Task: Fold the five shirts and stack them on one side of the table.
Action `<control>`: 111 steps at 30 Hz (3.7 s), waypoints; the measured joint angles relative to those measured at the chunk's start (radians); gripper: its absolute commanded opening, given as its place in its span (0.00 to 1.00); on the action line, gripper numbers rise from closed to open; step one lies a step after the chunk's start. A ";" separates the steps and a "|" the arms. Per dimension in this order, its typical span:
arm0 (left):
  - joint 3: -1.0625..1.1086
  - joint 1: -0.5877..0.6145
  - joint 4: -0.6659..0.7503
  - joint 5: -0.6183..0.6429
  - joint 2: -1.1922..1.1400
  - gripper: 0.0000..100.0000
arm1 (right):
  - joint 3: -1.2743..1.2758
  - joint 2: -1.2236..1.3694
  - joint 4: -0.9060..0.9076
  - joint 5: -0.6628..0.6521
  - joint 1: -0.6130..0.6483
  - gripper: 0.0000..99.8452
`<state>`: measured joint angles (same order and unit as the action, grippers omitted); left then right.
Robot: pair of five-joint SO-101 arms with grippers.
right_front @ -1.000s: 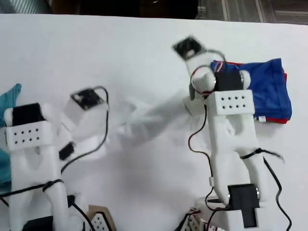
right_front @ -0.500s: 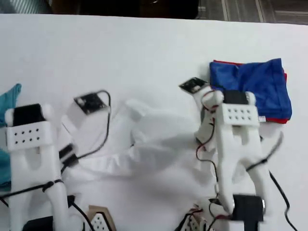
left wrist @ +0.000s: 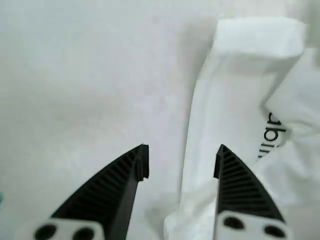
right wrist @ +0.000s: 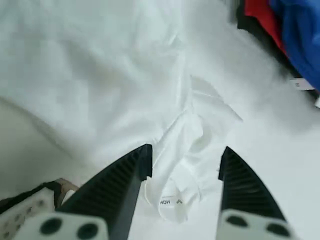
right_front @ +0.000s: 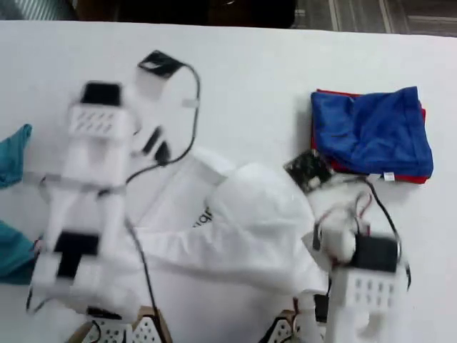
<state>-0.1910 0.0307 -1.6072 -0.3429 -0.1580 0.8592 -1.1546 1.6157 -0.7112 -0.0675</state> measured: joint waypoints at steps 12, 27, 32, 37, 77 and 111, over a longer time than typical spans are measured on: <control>-0.944 -0.147 -0.160 0.035 -0.825 0.26 | 0.379 -0.338 -0.183 -0.149 -0.325 0.22; -1.049 -0.149 -0.161 -0.020 -1.002 0.02 | 0.390 -0.339 -0.186 -0.152 -0.341 0.22; -1.049 -0.149 -0.163 -0.020 -1.002 0.02 | 0.399 -0.338 -0.210 -0.152 -0.341 0.22; -1.028 -0.101 -0.163 -0.020 -0.994 0.02 | 0.399 -0.338 -0.250 -0.152 -0.341 0.22; 0.262 0.407 -0.020 -0.213 0.069 0.17 | -1.030 1.642 -0.120 0.371 0.559 0.22; 0.494 0.350 0.233 -0.209 0.055 0.03 | -0.519 0.918 -0.009 0.213 0.358 0.02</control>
<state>0.3030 0.3805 -1.3740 -0.5516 -0.1028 0.3406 -0.2371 1.6065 -0.4979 0.2900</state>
